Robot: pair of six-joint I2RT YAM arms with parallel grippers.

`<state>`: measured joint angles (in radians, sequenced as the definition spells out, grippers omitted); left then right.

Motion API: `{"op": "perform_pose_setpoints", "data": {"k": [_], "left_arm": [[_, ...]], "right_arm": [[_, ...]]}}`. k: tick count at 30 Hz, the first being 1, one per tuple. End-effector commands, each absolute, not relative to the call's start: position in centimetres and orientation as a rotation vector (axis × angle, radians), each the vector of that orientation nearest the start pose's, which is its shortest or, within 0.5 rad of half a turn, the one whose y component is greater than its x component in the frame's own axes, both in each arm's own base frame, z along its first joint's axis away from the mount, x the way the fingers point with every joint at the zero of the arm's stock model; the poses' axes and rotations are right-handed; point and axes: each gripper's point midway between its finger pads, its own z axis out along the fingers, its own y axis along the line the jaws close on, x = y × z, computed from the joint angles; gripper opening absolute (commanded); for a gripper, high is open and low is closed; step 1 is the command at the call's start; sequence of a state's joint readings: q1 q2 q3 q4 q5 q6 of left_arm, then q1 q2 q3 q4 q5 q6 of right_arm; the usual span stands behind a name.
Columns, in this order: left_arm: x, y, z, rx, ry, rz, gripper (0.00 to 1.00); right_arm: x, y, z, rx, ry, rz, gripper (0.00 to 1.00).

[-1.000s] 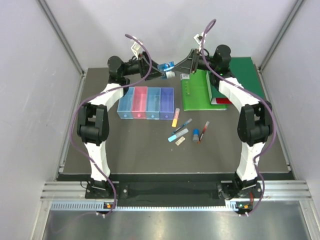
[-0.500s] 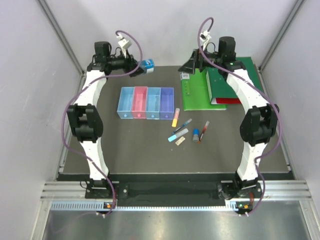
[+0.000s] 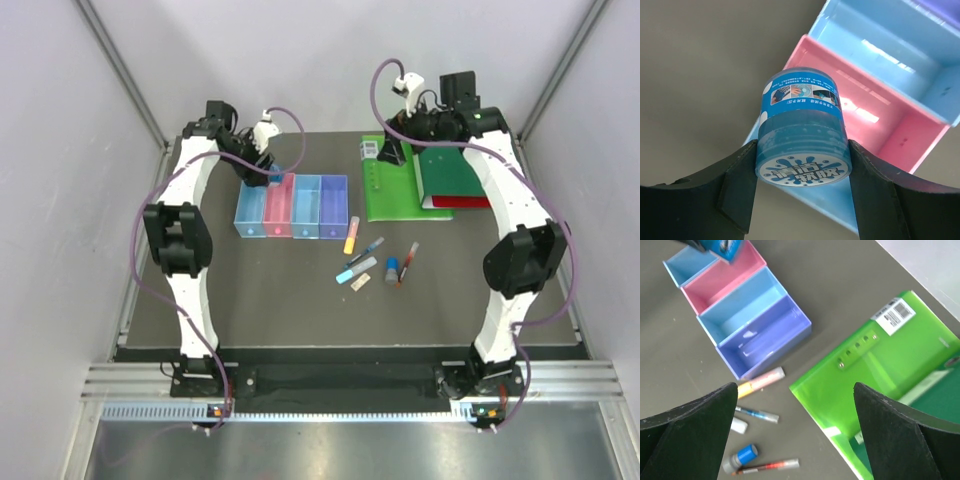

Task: Sort the stationery into containers
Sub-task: Place the stationery in the storage box.

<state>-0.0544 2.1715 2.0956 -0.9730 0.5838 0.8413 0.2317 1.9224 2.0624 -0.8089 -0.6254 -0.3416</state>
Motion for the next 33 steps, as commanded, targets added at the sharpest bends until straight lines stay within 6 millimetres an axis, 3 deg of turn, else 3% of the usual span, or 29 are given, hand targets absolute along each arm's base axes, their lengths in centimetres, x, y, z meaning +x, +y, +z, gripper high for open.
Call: {"op": "perform_pose_setpoints", "data": {"k": [1,7,12,24,27,33], "left_arm": [[52.3,-6.9,18.5,1.314,2.029,-0.186,0.00],[52.3,-4.6,18.8,1.437,2.032,-0.030,0.00],[50.6,-3.8,17.5,1.593,2.048,-0.014,0.00],[48.3,-5.9,12.5,1.834,2.038,-0.109,0.00],[48.6,-6.2,11.0,1.854,2.048,-0.088,0.00],[51.1,-6.4,10.8,1.815,2.026,0.023,0.00]], "right_arm": [[44.0,19.2,32.6,-0.987,1.866,0.519,1.00],[42.9,18.7,33.3,-0.985,1.860,0.493,1.00],[42.6,18.3,33.4,-0.983,1.862,0.471,1.00],[41.8,18.4,33.4,-0.986,1.863,0.470,1.00],[41.7,18.4,33.4,-0.985,1.864,0.471,1.00],[41.5,18.6,33.4,-0.988,1.862,0.488,1.00]]}}
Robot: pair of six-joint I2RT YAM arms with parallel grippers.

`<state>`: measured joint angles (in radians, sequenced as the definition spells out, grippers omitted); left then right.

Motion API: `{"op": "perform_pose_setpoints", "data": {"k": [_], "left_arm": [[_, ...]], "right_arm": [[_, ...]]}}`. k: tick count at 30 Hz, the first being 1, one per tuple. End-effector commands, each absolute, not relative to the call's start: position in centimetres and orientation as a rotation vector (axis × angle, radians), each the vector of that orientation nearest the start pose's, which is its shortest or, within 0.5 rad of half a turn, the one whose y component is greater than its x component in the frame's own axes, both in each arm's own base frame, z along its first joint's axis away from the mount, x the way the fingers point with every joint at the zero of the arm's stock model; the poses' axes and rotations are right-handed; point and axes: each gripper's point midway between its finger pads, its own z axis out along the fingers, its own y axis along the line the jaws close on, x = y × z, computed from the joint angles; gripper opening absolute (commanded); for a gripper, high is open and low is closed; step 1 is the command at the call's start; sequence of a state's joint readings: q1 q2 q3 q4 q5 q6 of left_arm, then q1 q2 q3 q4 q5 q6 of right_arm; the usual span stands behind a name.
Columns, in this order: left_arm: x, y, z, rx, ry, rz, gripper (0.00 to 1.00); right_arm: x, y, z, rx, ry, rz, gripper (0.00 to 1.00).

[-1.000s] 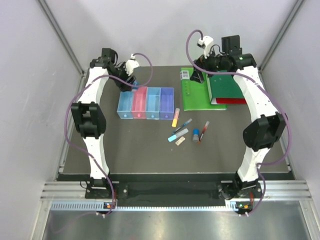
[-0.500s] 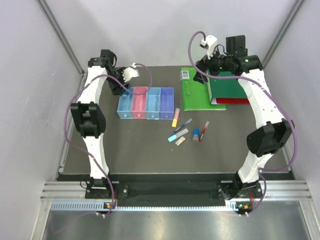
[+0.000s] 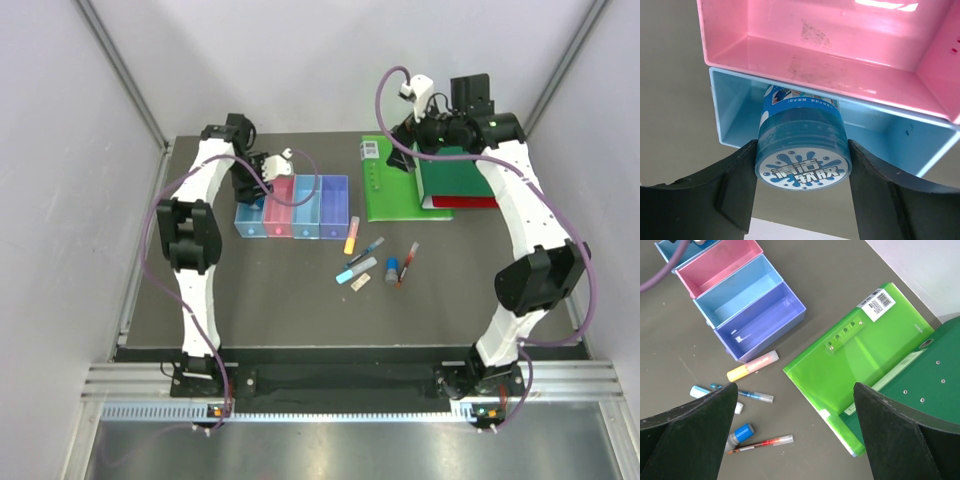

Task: Sort the stationery into containers
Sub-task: Place the stationery in the storage box.

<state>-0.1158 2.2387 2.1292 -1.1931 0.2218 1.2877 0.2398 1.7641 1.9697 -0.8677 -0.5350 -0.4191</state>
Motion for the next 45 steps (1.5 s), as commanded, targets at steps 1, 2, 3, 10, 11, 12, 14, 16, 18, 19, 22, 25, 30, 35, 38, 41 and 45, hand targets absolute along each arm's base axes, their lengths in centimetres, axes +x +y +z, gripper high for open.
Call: {"op": "perform_pose_setpoints", "data": {"k": [1,2,3,10,11,12,14,16,18,19,22,25,30,35,38,41,45], "left_arm": [[51.4,-6.6,10.9,1.795,2.029,0.032,0.00],[52.1,-6.6,11.1,1.774,2.018,0.063,0.00],[52.2,-6.6,10.9,1.773,2.016,0.079,0.00],[53.0,-7.4,10.6,1.713,1.982,0.118,0.19],[52.9,-7.7,10.5,1.718,1.977,0.112,0.26],[52.9,-7.7,10.3,1.716,1.978,0.111,0.29],[52.9,-8.1,10.2,1.717,1.972,0.102,0.38],[53.3,-8.3,10.6,1.692,1.962,0.104,0.38],[53.6,-8.5,11.5,1.660,1.951,0.112,0.54],[53.9,-8.7,11.8,1.648,1.938,0.112,0.55],[53.9,-9.1,12.8,1.618,1.920,0.097,0.61],[54.0,-9.4,13.8,1.597,1.893,0.091,0.82],[53.4,-9.8,14.7,1.594,1.870,0.069,0.99],[53.2,-10.1,16.4,1.550,1.849,0.065,0.99],[53.3,-10.3,18.7,1.488,1.823,0.083,0.99],[53.7,-10.0,22.1,1.365,1.783,0.135,0.99],[53.3,-10.0,25.6,1.192,1.741,0.140,0.99]], "right_arm": [[41.5,18.7,33.3,-0.988,1.866,0.493,1.00],[41.5,18.7,33.1,-0.990,1.869,0.498,1.00],[41.5,18.7,33.1,-0.991,1.868,0.497,1.00],[41.6,18.8,32.9,-0.993,1.871,0.502,1.00],[41.6,18.9,32.7,-0.996,1.874,0.506,0.99],[41.6,18.8,32.7,-0.995,1.874,0.507,1.00],[41.6,18.9,32.6,-0.995,1.877,0.512,1.00],[41.5,18.9,32.5,-0.997,1.878,0.514,1.00],[41.5,18.8,32.5,-0.997,1.880,0.513,1.00],[41.4,18.8,32.4,-0.997,1.882,0.513,1.00],[41.4,18.8,32.4,-0.999,1.879,0.514,0.99],[41.4,18.8,32.4,-0.996,1.881,0.511,1.00],[41.4,18.8,32.7,-0.996,1.874,0.511,1.00],[41.4,19.0,32.3,-0.998,1.882,0.522,1.00],[41.9,19.1,32.0,-0.987,1.888,0.528,1.00],[43.4,19.3,31.1,-0.964,1.908,0.524,1.00],[47.4,19.7,29.6,-0.918,1.933,0.489,1.00]]}}
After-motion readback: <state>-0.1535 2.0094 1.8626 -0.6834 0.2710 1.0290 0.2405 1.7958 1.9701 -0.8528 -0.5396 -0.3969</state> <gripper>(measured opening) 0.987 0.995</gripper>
